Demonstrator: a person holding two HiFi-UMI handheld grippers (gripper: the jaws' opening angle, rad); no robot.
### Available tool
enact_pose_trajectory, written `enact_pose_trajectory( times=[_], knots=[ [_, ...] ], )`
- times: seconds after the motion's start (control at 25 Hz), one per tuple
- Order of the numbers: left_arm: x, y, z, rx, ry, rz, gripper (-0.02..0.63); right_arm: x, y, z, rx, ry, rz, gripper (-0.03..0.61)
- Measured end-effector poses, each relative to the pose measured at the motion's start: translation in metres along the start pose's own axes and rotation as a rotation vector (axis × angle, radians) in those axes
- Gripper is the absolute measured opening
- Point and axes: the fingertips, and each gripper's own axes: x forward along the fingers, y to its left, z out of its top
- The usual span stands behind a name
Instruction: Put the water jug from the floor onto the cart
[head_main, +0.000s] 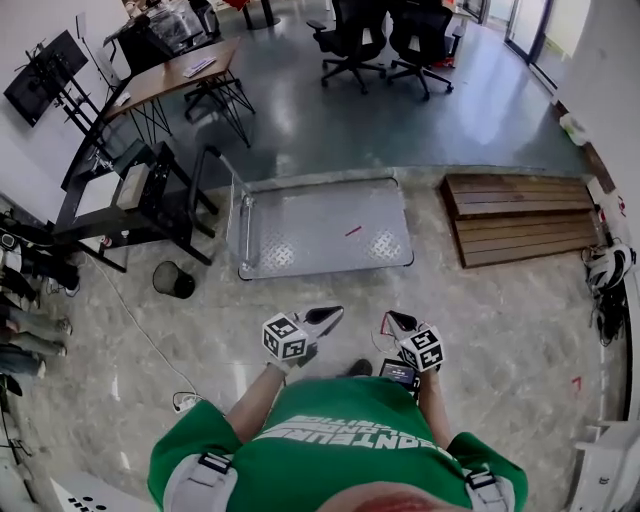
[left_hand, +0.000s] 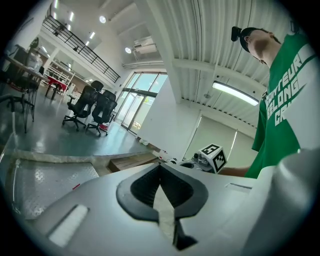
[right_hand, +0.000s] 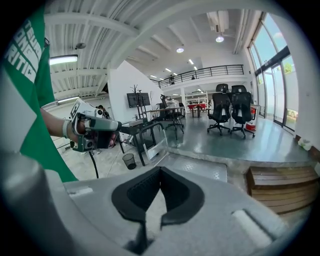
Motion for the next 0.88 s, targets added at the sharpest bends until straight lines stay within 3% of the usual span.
enact_pose_trajectory(
  times=[0.48,0.88],
  knots=[
    [0.039,0.006,-0.006,-0.026,0.016,0.026,0.014,0.012,-0.040,-0.005,-0.008,0.032,0.061,-0.008],
    [0.042,0.033,-0.017,-0.049,0.075,0.003,0.014,0.041,-0.044,-0.012,0.003,0.069,0.062,-0.008]
  ],
)
